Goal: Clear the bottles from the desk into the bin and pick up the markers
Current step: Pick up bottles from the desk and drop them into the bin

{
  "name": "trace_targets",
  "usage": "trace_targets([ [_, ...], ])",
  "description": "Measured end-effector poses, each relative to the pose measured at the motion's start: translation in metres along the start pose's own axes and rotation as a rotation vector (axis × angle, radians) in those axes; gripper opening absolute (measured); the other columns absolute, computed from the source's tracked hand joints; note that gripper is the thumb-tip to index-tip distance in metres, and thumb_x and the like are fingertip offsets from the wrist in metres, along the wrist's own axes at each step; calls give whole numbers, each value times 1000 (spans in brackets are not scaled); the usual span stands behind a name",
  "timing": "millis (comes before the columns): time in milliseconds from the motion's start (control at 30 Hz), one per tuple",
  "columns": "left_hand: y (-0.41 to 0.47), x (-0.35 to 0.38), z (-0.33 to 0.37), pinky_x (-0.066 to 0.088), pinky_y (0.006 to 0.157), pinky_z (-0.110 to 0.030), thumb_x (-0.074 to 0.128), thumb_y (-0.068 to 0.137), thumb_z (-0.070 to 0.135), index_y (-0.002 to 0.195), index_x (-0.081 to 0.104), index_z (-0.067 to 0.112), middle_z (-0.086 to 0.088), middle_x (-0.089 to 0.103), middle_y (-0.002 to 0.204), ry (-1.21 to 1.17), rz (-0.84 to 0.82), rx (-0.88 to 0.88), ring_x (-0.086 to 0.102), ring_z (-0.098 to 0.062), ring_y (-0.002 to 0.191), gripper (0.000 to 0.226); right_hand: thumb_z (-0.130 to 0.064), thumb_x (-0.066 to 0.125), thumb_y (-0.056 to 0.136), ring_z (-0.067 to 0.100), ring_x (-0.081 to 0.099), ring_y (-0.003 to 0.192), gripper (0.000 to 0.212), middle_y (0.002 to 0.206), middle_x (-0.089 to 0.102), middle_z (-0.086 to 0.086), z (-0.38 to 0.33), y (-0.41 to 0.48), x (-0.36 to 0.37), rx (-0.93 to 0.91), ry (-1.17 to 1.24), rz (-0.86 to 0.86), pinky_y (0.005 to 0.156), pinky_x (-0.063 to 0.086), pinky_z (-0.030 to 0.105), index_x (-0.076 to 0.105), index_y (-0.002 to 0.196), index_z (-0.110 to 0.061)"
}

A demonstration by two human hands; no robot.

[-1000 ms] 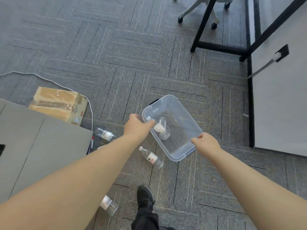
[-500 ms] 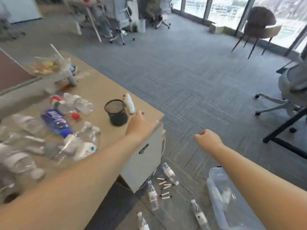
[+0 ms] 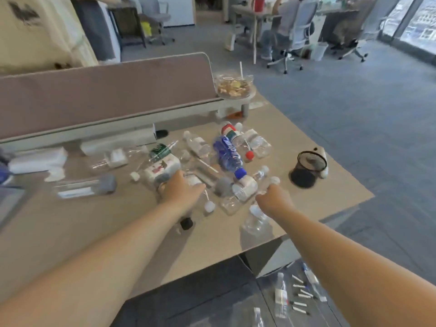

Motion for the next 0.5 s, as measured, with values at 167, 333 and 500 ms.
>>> trace_targets([
  [167,12,14,-45,40,76,-28,67,82,48,124,48,17,-2,54,123,35,-25,-34,57,-22,101,56,-36,66,79,33,55,118,80,136,48,16,18,33,46,230,179,83,97,48,47,28,145,-9],
  [333,21,30,-50,39,70,-26,66,84,45,137,43,19,-2,54,130,64,-49,-36,55,-21,107,63,-36,71,74,38,53,115,92,131,44,20,20,50,70,290,250,168,95,48,49,16,145,-16],
  [500,28,37,-28,45,89,-32,64,85,45,137,44,18,-2,53,133,87,-51,29,53,-23,118,62,-36,72,76,38,51,116,92,129,40,20,21,54,64,293,229,152,93,49,49,14,145,-20],
])
Point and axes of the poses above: each hand's wrist, its own y-axis towards the middle knuckle, its own x-axis out of the palm, z = x × y, the point moved 2 cm from there along y, towards the middle knuckle
